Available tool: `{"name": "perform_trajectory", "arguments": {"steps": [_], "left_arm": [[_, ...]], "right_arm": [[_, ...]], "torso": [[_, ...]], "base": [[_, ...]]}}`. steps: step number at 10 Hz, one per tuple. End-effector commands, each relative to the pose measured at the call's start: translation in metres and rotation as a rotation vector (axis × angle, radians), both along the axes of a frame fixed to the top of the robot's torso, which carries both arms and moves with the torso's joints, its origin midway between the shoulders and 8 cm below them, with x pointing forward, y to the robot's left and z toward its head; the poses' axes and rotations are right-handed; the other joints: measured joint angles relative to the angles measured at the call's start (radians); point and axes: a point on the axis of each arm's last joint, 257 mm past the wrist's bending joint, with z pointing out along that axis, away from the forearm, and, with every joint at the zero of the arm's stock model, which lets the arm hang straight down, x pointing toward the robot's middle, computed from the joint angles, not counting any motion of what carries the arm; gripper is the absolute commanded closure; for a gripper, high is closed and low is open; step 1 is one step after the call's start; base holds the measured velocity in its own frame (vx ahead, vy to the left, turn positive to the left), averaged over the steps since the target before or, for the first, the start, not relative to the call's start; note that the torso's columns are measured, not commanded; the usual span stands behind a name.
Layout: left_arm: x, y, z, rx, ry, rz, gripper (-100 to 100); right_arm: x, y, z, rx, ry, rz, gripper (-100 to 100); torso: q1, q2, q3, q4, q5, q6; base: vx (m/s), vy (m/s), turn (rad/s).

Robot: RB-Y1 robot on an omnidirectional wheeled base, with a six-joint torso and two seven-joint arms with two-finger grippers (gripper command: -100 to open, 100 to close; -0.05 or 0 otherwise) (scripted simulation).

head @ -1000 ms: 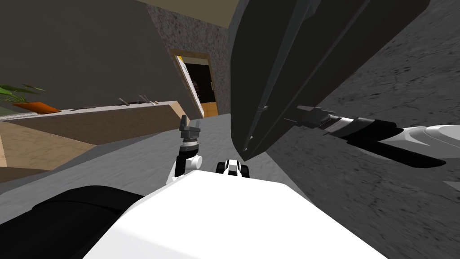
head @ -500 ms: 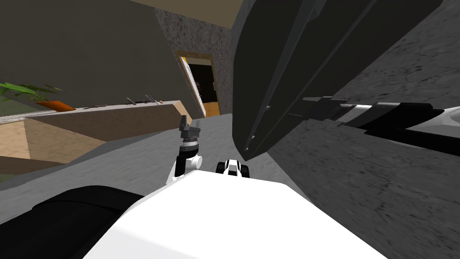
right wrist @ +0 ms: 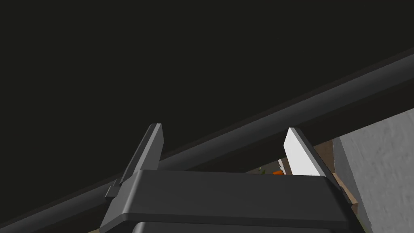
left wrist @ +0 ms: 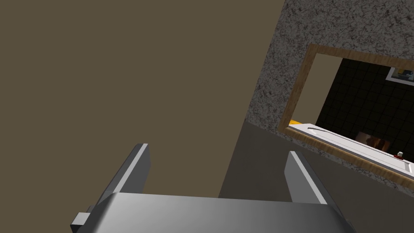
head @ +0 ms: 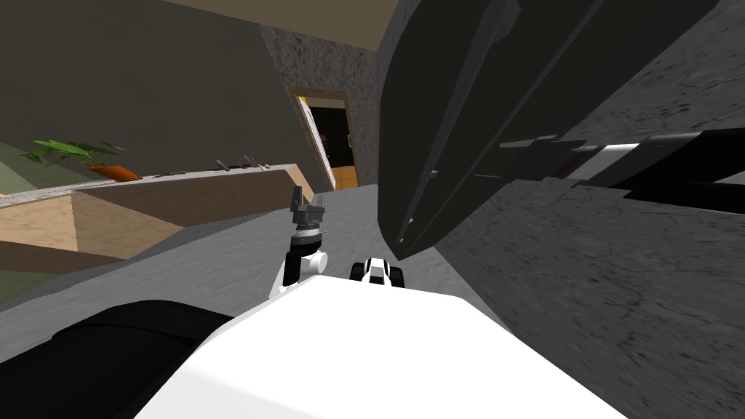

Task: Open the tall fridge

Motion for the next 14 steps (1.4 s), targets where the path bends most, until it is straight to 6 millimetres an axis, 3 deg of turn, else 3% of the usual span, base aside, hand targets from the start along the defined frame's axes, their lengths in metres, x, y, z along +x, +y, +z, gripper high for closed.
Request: {"name": "perform_trajectory", "arguments": {"steps": [1,2,4,5,6,7,9,12,14], "left_arm": [[0.000,0.000,0.000,0.000,0.000,0.000,0],[0.000,0.000,0.000,0.000,0.000,0.000,0],[0.000,0.000,0.000,0.000,0.000,0.000,0],[0.000,0.000,0.000,0.000,0.000,0.000,0],[0.000,0.000,0.000,0.000,0.000,0.000,0],[0.000,0.000,0.000,0.000,0.000,0.000,0],[0.000,0.000,0.000,0.000,0.000,0.000,0],[0.000,0.000,0.000,0.000,0.000,0.000,0],[0.000,0.000,0.000,0.000,0.000,0.000,0]], "right_arm": [[0.005,0.002,0.029,-0.096,-0.045,-0.004,-100],[0.007,-0.003,0.047,-0.143,-0.077,-0.017,-100],[0.008,0.002,0.050,-0.167,-0.075,-0.011,-100],[0.010,-0.001,0.069,-0.218,-0.106,-0.022,-100],[0.011,0.003,0.071,-0.234,-0.105,-0.017,-100],[0.011,0.000,0.089,-0.275,-0.136,-0.030,-100],[0.012,0.005,0.092,-0.297,-0.135,-0.024,-100],[0.013,0.007,0.130,-0.391,-0.192,-0.043,-100],[0.014,0.012,0.132,-0.411,-0.192,-0.037,-100]], "torso": [[0.002,-0.001,-0.001,0.000,0.001,-0.001],[0.004,-0.001,-0.001,0.000,0.002,-0.002],[0.006,-0.002,-0.002,0.000,0.004,-0.003],[0.006,-0.003,-0.002,0.000,0.004,-0.003],[0.007,-0.003,-0.003,0.000,0.005,-0.005],[0.009,-0.004,-0.004,0.000,0.006,-0.006],[0.010,-0.004,-0.005,-0.001,0.007,-0.006],[0.015,-0.007,-0.007,-0.001,0.010,-0.009],[0.018,-0.009,-0.009,-0.003,0.011,-0.010]], "base": [[-0.030,0.007,0.031],[-0.033,0.009,0.078],[-0.016,0.006,0.023],[-0.015,0.011,0.073],[-0.021,0.006,0.043],[-0.025,0.011,0.074],[-0.017,0.007,0.018],[-0.008,0.016,0.056],[-0.002,0.006,0.019]]}}
